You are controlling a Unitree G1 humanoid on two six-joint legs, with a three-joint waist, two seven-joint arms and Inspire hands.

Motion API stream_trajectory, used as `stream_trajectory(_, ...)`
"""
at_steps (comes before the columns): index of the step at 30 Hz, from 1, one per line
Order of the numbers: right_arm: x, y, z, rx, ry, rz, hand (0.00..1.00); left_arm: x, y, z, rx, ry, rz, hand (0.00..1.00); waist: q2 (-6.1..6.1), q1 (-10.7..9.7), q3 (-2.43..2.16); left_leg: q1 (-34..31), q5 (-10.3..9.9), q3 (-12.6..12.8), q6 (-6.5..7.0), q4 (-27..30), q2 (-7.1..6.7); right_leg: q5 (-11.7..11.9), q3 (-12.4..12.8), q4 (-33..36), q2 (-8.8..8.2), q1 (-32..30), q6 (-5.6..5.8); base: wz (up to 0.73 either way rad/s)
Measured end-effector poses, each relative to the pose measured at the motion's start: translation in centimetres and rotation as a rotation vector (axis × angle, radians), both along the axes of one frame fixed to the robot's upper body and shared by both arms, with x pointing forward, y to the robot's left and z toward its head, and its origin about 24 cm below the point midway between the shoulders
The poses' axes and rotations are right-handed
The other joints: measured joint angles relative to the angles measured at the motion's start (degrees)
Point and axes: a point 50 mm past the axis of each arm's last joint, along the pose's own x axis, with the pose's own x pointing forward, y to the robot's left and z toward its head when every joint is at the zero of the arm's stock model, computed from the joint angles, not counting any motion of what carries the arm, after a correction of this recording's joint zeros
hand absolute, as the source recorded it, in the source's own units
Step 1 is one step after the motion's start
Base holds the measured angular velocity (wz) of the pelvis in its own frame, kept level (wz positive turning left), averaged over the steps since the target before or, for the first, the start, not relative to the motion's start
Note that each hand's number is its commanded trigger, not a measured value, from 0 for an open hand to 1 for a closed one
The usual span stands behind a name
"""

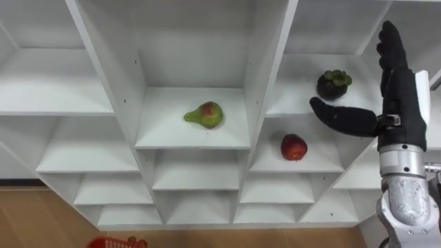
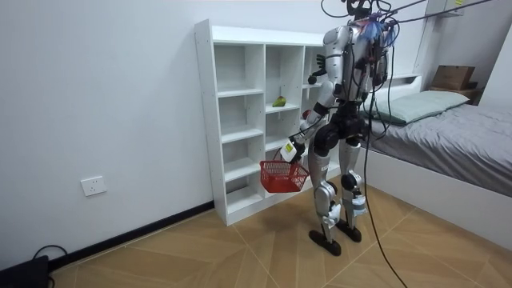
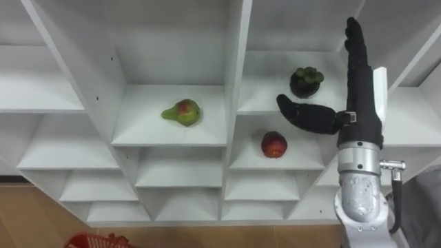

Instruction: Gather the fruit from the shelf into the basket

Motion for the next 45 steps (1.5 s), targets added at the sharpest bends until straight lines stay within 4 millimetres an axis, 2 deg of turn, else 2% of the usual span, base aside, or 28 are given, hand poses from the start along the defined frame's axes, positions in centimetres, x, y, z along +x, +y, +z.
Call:
stream_trajectory(6,1.1,-1.8,-0.4,0.062,0.057,-0.031,0.0,-0.1,0.1,0.1,0.005,0.002,0.001,1.0,-0.35,-0.4,-0.03,0.1,0.1,-1.7,0.07,0.0,-0.09,0.0,-1.7,-0.1,-0.19,0.6,0.0,0.14)
stream_trajectory(12,2.2,-3.1,-1.0,0.088,0.102,-0.074,0.0,-0.5,0.3,0.0,0.016,0.034,-0.001,1.0,-1.01,-0.7,0.09,0.2,0.2,-2.0,0.05,0.1,-0.22,0.0,-2.0,-1.0,-0.28,0.9,0.01,0.04)
stream_trajectory(17,2.7,-3.9,-1.9,0.083,0.152,-0.099,0.0,-0.5,0.4,0.0,0.023,0.036,0.003,1.0,-1.03,-0.6,0.1,0.2,0.3,-2.1,-0.04,0.1,-0.21,0.0,-2.1,-1.0,-0.52,1.2,0.01,0.0)
stream_trajectory(25,2.7,-4.0,-2.1,0.085,0.174,-0.106,0.0,-0.5,0.4,0.0,0.027,0.037,0.005,1.0,-1.5,0.4,0.11,-0.1,0.5,-2.1,-0.1,0.1,-0.21,0.0,-2.6,-0.9,-0.54,1.1,-0.01,0.0)
stream_trajectory(36,3.8,-3.6,-1.1,0.068,0.157,-0.077,0.0,-0.5,0.8,0.1,0.053,0.048,0.016,1.0,-2.6,0.7,-0.02,-0.4,0.6,-2.4,-0.03,0.2,-0.29,0.1,-3.5,-0.8,-0.54,1.0,-0.02,0.02)
stream_trajectory(41,4.0,-3.5,-0.9,0.057,0.159,-0.058,0.0,-0.5,1.0,0.2,0.057,0.051,0.014,1.0,-2.58,0.9,0.0,-0.4,0.6,-2.4,-0.03,0.2,-0.29,0.1,-3.6,-0.8,-0.54,0.9,-0.02,0.0)
stream_trajectory(45,4.0,-3.5,-1.1,0.04,0.176,-0.04,0.0,-0.1,1.0,0.3,0.051,0.038,0.008,1.0,-2.24,1.8,0.23,-0.4,0.6,-2.4,-0.03,0.2,-0.3,0.1,-3.5,-0.8,-0.54,0.9,-0.02,0.0)
